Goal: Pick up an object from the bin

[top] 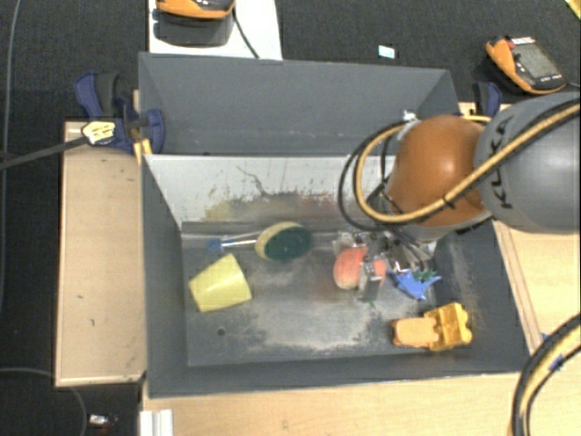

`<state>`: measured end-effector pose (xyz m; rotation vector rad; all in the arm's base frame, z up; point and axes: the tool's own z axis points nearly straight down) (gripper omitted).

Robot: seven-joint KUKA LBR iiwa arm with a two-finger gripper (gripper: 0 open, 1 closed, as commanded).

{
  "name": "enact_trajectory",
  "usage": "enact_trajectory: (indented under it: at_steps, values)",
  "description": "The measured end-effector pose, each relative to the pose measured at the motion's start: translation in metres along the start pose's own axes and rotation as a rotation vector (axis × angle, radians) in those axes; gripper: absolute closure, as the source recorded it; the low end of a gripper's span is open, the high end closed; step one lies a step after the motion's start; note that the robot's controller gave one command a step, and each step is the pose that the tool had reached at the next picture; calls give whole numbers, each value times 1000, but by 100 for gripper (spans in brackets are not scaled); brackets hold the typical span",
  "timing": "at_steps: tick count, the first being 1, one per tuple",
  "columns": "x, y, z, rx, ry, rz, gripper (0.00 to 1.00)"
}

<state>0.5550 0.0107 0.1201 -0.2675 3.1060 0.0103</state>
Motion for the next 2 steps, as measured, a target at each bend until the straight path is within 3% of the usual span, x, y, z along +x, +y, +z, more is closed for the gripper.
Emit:
enact_trajectory:
  at_steps: [1,2]
  values:
    - [4,-16,4,-4,11,45,100]
    - [8,-8,5,-1,-5,-108,100]
